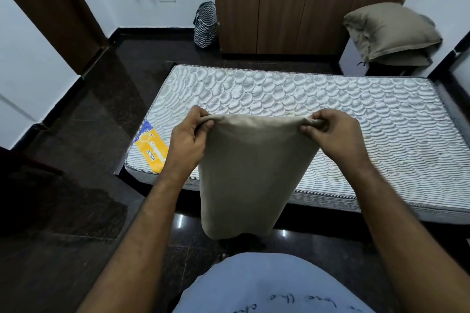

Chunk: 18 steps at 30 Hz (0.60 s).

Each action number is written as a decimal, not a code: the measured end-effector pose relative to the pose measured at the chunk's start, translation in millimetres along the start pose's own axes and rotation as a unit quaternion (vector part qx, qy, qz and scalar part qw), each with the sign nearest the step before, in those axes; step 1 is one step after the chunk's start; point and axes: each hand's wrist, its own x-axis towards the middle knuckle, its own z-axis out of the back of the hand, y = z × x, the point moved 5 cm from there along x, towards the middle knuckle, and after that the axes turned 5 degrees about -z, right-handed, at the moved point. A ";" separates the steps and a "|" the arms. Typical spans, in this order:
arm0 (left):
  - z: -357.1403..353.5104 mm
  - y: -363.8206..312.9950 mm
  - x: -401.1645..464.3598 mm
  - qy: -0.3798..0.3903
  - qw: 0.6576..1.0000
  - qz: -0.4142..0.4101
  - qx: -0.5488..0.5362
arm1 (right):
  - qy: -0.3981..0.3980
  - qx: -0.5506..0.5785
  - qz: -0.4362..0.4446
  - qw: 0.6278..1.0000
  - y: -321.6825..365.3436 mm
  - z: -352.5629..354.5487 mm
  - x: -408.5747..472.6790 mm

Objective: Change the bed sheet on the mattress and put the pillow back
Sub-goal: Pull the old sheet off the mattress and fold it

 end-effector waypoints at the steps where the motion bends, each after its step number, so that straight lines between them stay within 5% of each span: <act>1: -0.2 -4.4 0.4 0.008 1.000 0.006 -0.026 | 0.009 -0.064 -0.002 0.998 -1.1 2.3 0.8; 9: -4.0 -33.2 12.2 0.051 0.996 -0.056 -0.039 | 0.246 -0.156 0.144 0.946 28.5 -32.3 -4.3; 18: 19.2 -31.1 37.2 0.061 0.994 -0.024 -0.084 | 0.113 -0.183 0.098 0.972 25.7 -22.7 12.5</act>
